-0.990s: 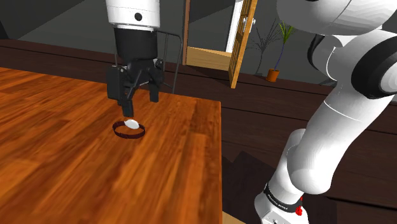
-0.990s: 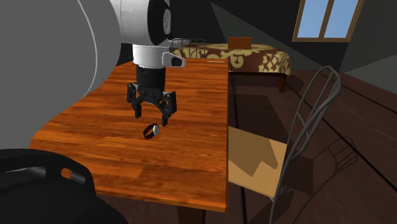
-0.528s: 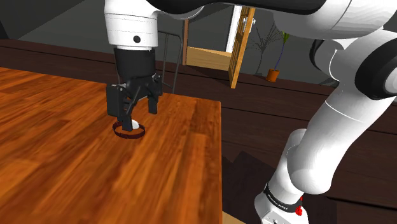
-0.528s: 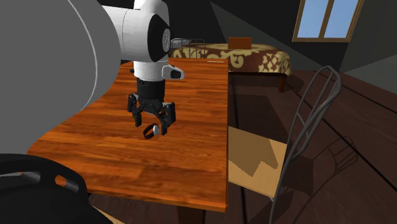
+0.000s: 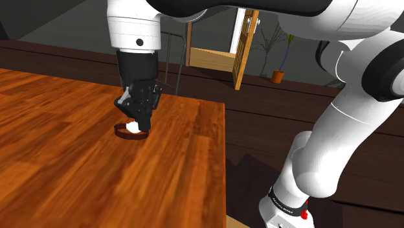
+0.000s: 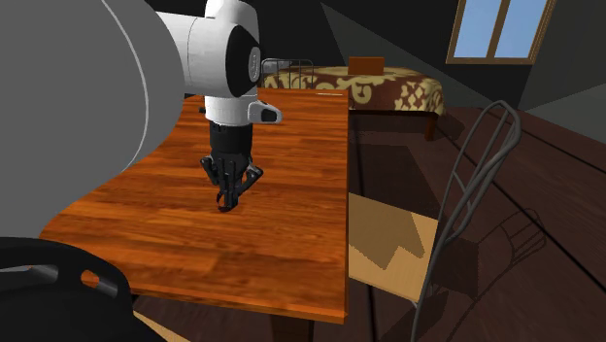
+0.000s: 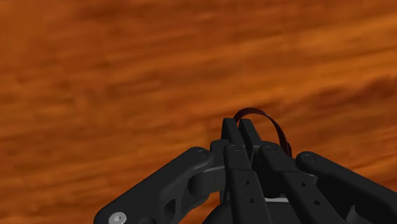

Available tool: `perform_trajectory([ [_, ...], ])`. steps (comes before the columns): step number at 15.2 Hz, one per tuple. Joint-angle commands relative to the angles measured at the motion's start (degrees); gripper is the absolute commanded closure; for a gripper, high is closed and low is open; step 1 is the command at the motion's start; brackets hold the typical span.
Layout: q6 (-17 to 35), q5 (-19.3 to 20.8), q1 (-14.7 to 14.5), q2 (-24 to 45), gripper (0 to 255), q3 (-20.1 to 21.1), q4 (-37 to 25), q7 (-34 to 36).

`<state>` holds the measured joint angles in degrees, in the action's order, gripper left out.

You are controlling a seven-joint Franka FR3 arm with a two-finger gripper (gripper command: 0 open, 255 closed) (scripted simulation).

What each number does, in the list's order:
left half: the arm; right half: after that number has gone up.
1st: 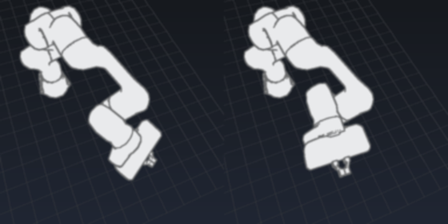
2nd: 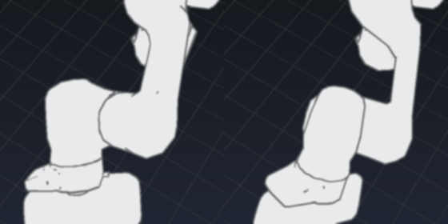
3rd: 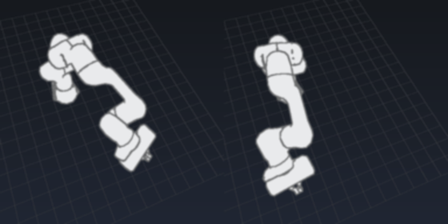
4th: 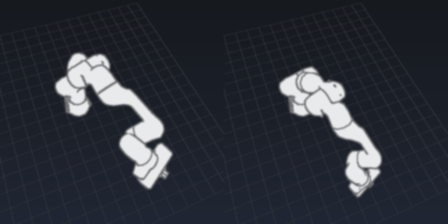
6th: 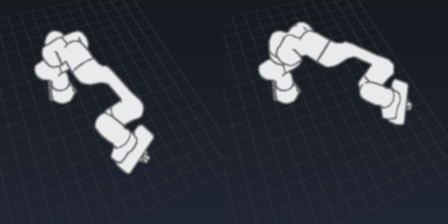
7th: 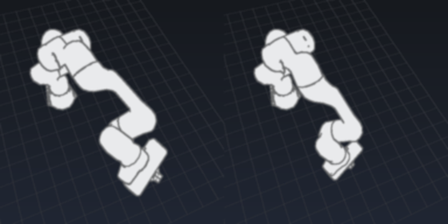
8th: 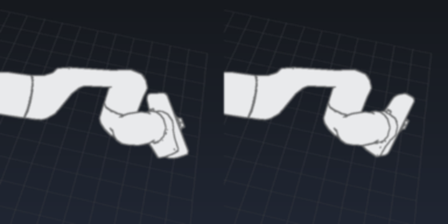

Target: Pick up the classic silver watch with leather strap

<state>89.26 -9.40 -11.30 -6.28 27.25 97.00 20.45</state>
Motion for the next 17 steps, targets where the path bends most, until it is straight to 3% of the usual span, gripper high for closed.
perform_trajectory([
  [1,0.00,0.01,0.01,0.00,255,-0.01,0.01,0.00],
  [4,-0.77,0.04,0.02,0.07,255,-0.02,-0.82,0.10],
  [17,-11.55,1.85,-0.36,4.55,255,0.69,-15.84,2.76],
])
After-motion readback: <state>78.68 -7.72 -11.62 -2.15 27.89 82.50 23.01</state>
